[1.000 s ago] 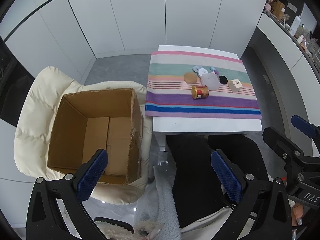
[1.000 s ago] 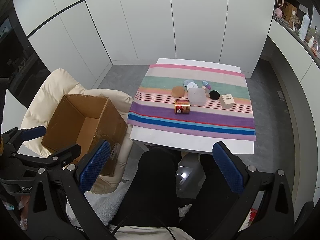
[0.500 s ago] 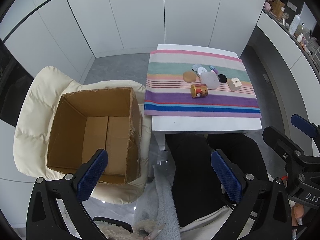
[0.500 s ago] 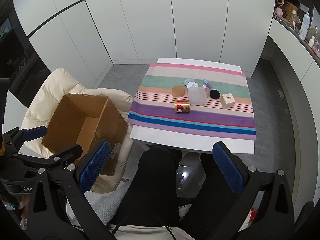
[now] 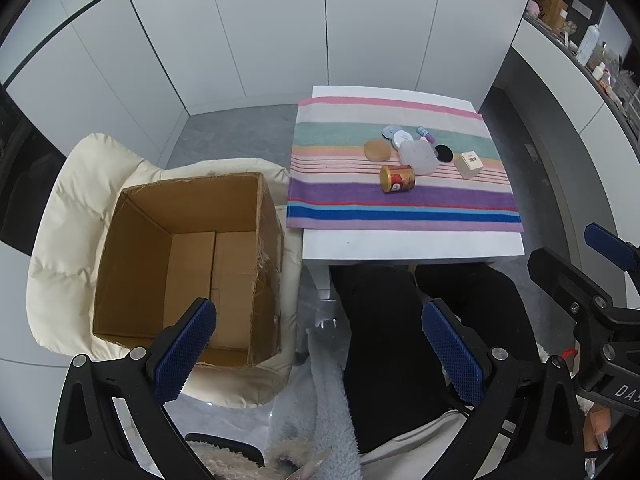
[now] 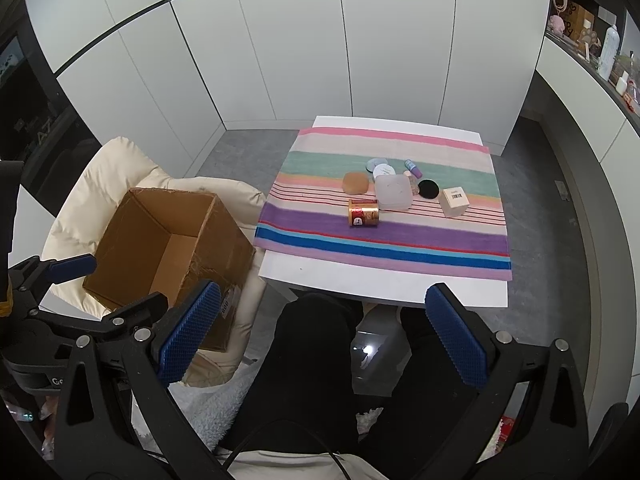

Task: Organize objects
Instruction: 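Move both tools toward the objects on the striped cloth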

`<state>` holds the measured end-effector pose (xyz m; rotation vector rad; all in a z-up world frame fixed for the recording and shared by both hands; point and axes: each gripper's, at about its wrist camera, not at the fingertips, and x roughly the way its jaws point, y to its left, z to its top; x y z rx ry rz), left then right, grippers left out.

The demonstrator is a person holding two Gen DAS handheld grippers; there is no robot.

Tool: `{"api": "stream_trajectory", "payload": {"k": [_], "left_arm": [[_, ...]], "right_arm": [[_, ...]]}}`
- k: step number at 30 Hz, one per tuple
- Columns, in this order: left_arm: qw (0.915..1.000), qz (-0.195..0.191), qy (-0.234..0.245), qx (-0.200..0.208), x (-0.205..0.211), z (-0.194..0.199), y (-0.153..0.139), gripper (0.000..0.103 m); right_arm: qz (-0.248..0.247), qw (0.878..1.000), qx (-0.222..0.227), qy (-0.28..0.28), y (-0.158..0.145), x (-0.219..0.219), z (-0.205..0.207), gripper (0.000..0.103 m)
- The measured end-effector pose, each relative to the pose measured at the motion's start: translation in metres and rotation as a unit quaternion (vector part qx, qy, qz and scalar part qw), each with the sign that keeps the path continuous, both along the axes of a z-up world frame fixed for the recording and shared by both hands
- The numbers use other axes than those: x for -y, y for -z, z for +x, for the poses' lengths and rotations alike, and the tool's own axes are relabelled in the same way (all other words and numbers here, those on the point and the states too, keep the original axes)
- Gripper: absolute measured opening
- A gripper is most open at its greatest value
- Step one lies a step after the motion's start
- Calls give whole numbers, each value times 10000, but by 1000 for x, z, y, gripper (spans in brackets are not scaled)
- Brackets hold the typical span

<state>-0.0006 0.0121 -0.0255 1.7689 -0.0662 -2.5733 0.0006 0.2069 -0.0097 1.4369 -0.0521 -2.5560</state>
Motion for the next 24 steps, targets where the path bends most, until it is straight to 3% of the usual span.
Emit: {"api": "stream_trajectory", "payload": {"k": [24], "left_arm": [[10000,47,-4,70,-6,-12,10,103]], "right_arm": [[168,9998,-78,-22,4,-6,-7,103]]}}
